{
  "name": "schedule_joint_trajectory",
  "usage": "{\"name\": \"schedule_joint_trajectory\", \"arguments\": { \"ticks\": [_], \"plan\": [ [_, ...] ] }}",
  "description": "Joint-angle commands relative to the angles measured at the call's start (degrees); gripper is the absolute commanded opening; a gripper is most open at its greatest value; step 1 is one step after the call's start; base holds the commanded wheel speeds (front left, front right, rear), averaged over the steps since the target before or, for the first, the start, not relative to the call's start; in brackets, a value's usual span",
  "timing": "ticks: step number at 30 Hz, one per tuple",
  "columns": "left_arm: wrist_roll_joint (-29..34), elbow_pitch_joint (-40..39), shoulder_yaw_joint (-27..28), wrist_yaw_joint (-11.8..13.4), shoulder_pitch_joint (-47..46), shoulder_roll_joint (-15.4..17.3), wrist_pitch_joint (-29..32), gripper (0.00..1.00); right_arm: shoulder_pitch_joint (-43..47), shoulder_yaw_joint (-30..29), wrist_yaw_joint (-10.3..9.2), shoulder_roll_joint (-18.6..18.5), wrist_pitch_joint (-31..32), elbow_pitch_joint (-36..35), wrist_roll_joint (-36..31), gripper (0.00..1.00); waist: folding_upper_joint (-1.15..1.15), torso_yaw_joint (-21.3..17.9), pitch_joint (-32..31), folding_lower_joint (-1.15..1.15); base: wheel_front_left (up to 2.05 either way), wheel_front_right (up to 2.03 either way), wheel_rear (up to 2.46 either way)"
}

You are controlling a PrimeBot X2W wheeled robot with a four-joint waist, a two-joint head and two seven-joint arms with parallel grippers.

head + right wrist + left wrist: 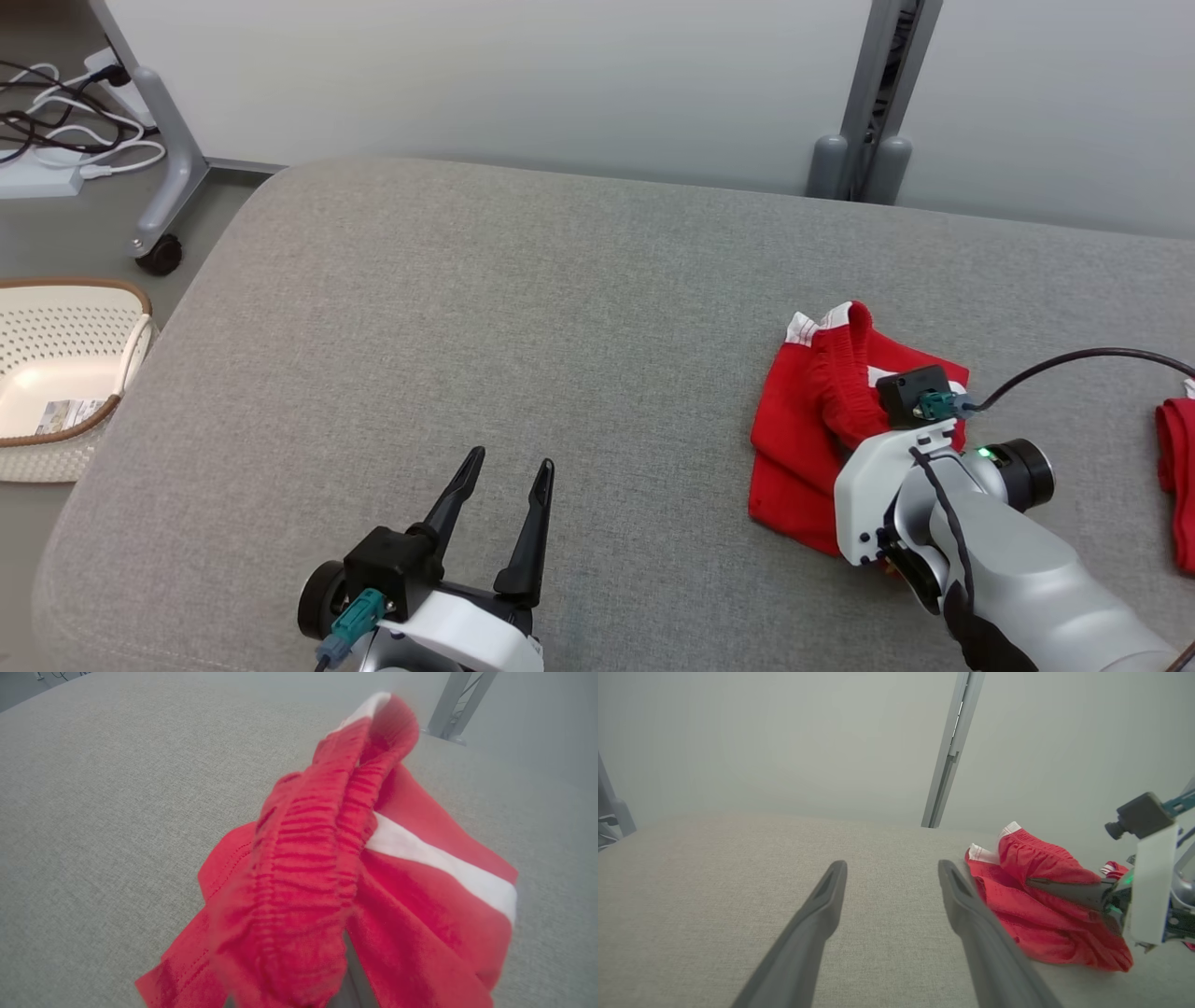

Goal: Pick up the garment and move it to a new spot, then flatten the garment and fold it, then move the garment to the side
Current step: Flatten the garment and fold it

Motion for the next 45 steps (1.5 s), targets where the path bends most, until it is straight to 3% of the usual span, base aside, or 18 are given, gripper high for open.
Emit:
{"name": "schedule_joint_trajectory", "arguments": {
  "ticks": [1,11,13,14,45],
  "plan": [
    [-0.33,0.02,-0.03,0.16,-0.80,0.26,-0.25,1.00,-0.40,0.10,-0.02,0.21,0.35,-0.35,0.09,0.00,0.00,0.57,0.39,0.00,0.00,0.00,0.00],
    [-0.46,-0.20,-0.52,0.36,-1.58,0.26,-0.25,1.00,-0.09,1.09,-0.02,0.95,1.35,0.29,-0.11,0.00,0.00,1.61,1.68,0.00,0.00,0.00,0.00],
    [-0.49,-0.12,-0.46,0.40,-1.82,0.26,-0.25,1.00,-0.33,1.21,-0.02,1.08,1.35,0.33,-0.03,0.55,0.00,1.53,1.94,0.00,0.00,0.00,0.00],
    [-0.49,-0.07,-0.43,0.44,-1.86,0.26,-0.25,1.00,-0.38,1.07,-0.02,1.15,1.19,0.24,0.33,1.00,0.00,1.45,1.99,0.00,0.00,0.00,0.00],
    [1.22,0.71,2.13,-0.43,1.20,0.26,-0.25,1.00,-0.40,1.98,-0.02,1.23,-0.50,-7.78,5.55,1.00,0.00,-4.03,-4.28,0.00,0.00,0.00,0.00]
  ]
}}
